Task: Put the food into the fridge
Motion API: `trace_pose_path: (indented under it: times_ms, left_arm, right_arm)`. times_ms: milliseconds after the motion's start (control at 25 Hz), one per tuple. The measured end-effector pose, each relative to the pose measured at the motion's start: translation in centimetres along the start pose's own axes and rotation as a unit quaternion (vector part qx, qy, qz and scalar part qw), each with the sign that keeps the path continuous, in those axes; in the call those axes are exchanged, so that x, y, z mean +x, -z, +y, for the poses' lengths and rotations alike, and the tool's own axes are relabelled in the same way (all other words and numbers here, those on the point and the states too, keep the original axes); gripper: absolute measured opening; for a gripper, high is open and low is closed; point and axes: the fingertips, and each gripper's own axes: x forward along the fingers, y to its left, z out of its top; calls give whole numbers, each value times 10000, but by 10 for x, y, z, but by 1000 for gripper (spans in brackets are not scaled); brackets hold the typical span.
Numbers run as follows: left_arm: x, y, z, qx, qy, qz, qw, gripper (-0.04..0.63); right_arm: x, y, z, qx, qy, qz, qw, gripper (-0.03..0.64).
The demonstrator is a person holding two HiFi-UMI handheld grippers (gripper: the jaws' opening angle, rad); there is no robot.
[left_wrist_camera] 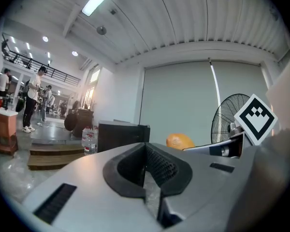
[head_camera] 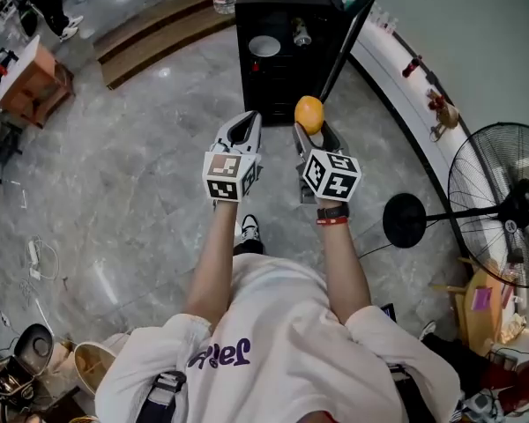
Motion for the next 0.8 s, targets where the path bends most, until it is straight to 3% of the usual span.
trace_pose_path:
  times_ms: [280, 360, 480, 800]
  left_arm:
    - [37, 0, 78, 10, -71, 51, 10000, 18]
    - [45, -2, 95, -26, 64, 78, 9999, 18]
    - [55, -3, 110, -160, 407, 110, 9990, 18]
    - [106, 3, 147, -64, 489, 145, 9987, 18]
  right_arm:
    - [81, -18, 24, 65, 121, -18, 9999, 295]
    - [101, -26, 29, 73, 210, -21, 9998, 295]
    - [125, -35, 36, 15, 233, -20, 9997, 293]
    - [196, -46, 28, -303, 52, 197, 9993, 293]
